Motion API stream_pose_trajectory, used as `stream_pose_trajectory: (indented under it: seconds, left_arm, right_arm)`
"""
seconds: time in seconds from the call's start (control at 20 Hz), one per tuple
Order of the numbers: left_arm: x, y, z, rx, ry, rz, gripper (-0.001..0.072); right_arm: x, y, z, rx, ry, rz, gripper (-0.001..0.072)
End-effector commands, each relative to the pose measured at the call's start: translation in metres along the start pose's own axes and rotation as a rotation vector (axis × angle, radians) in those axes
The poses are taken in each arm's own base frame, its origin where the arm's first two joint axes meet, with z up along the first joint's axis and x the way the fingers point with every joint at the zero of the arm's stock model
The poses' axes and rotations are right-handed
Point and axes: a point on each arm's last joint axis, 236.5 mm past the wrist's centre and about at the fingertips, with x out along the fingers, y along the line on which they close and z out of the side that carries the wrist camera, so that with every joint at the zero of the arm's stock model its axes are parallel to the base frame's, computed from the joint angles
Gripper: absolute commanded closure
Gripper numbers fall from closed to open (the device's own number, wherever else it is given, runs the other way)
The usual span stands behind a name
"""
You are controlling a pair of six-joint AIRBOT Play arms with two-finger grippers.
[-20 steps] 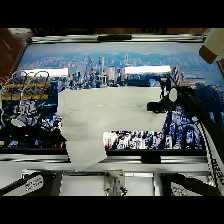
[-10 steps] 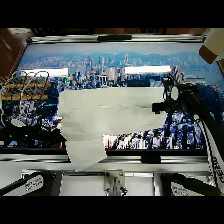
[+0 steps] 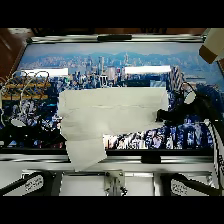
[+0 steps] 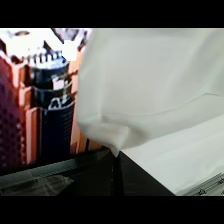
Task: Fold the shirts.
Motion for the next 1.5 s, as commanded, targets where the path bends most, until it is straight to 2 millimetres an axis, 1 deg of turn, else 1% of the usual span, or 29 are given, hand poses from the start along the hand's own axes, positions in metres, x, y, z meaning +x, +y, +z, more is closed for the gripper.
stream_pose_trajectory:
  seconds: [0.0,0.1,0.2,0.25,0.35,0.4,0.5,0.6,0.7,0.8,0.95,1.1,1.25,1.35,1.4,1.45]
  left_arm:
    - [0.000,0.000,0.000,-0.003,0.000,0.000,0.0679]
    - [0.000,0.000,0.000,-0.006,0.000,0.000,0.0679]
    - [0.000,0.000,0.000,-0.011,0.000,0.000,0.0679]
    - [0.000,0.000,0.000,-0.011,0.000,0.000,0.0679]
    - [0.000,0.000,0.000,-0.010,0.000,0.000,0.0679]
    - [0.000,0.000,0.000,-0.010,0.000,0.000,0.0679]
    - [0.000,0.000,0.000,-0.010,0.000,0.000,0.0679]
    - [0.000,0.000,0.000,-0.010,-0.001,0.000,0.0679]
    - [-0.001,-0.001,0.002,-0.007,-0.005,0.001,0.0679]
    - [-0.006,-0.005,0.004,0.008,-0.001,-0.007,0.0679]
    - [-0.025,-0.021,0.015,0.080,-0.008,-0.023,0.0680]
    - [-0.060,-0.047,0.034,0.198,-0.094,-0.023,0.0680]
    - [-0.108,-0.082,0.061,0.306,-0.273,-0.008,0.0681]
    - [-0.136,-0.107,0.083,0.331,-0.392,-0.034,0.0682]
    - [-0.148,-0.118,0.096,0.332,-0.453,-0.054,0.0682]
    - [-0.159,-0.127,0.112,0.331,-0.518,-0.073,0.0683]
  right_arm:
    - [0.019,0.009,0.002,-0.040,-0.009,0.021,0.0114]
    - [0.024,0.012,0.010,-0.105,-0.041,-0.008,0.0114]
    - [0.026,0.017,0.021,-0.152,-0.093,-0.033,0.0115]
    - [0.026,0.018,0.023,-0.162,-0.102,-0.042,0.0115]
    - [0.033,0.017,0.018,-0.153,-0.075,-0.045,0.0115]
    - [0.037,0.016,0.013,-0.145,-0.047,-0.045,0.0159]
    - [0.040,0.014,-0.001,-0.142,0.021,-0.047,0.0448]
    - [0.033,0.012,-0.014,-0.176,0.064,-0.053,0.0660]
    - [0.019,0.010,-0.015,-0.207,0.042,-0.072,0.0671]
    - [-0.003,0.008,-0.014,-0.234,-0.008,-0.098,0.0672]
    - [-0.035,0.005,-0.022,-0.263,-0.056,-0.131,0.0672]
    - [-0.059,0.002,-0.034,-0.278,-0.083,-0.153,0.0672]
    - [-0.077,0.001,-0.035,-0.288,-0.140,-0.169,0.0672]
    - [-0.089,0.007,-0.022,-0.286,-0.234,-0.161,0.0672]
    - [-0.094,0.007,-0.012,-0.270,-0.290,-0.167,0.0672]
    - [-0.101,0.006,0.003,-0.244,-0.357,-0.178,0.0673]
